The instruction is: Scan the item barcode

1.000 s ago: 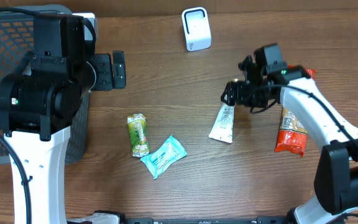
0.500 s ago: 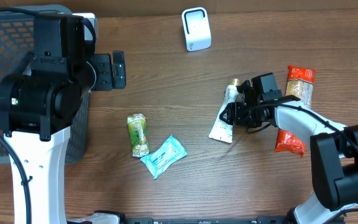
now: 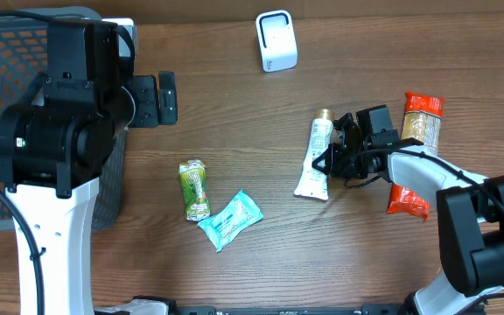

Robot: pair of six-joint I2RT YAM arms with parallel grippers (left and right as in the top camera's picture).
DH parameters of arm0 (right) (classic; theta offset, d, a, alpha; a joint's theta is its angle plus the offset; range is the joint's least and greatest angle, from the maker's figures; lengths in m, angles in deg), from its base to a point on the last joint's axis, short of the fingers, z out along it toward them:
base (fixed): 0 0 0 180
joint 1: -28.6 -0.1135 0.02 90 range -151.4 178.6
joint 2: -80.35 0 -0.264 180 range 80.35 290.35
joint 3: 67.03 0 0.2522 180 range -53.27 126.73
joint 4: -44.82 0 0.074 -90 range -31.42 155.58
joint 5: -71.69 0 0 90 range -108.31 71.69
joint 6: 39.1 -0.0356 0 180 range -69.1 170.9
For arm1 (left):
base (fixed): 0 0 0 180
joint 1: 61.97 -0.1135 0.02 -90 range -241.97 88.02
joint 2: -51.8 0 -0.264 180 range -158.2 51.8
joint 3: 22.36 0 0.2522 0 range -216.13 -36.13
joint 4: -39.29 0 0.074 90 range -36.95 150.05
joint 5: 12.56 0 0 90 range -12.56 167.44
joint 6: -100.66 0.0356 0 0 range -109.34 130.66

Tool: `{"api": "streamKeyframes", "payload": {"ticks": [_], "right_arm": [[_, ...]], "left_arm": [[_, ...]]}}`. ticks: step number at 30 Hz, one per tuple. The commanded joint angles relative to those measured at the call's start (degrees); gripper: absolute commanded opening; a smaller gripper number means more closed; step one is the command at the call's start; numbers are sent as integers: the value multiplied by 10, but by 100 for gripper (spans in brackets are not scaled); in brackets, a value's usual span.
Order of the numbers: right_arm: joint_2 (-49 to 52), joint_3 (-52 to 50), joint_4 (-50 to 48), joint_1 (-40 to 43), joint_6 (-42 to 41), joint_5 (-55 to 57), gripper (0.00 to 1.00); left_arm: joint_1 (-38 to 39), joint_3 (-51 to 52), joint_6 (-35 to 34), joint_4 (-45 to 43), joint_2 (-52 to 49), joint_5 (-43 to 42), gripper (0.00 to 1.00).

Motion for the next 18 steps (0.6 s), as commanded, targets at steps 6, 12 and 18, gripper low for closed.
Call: {"api": "streamKeyframes", "payload": {"ticks": [6, 12, 18], "right_arm": [[-7, 57, 95, 10, 66, -104, 4], [-44, 149, 212, 7, 204, -317, 4], [-100, 181, 228, 8, 212, -376, 4]], "left_arm": [[4, -2, 5, -1, -2, 2, 100], [4, -2, 5, -1, -2, 2, 100], [4, -2, 5, -1, -2, 2, 100]]}}
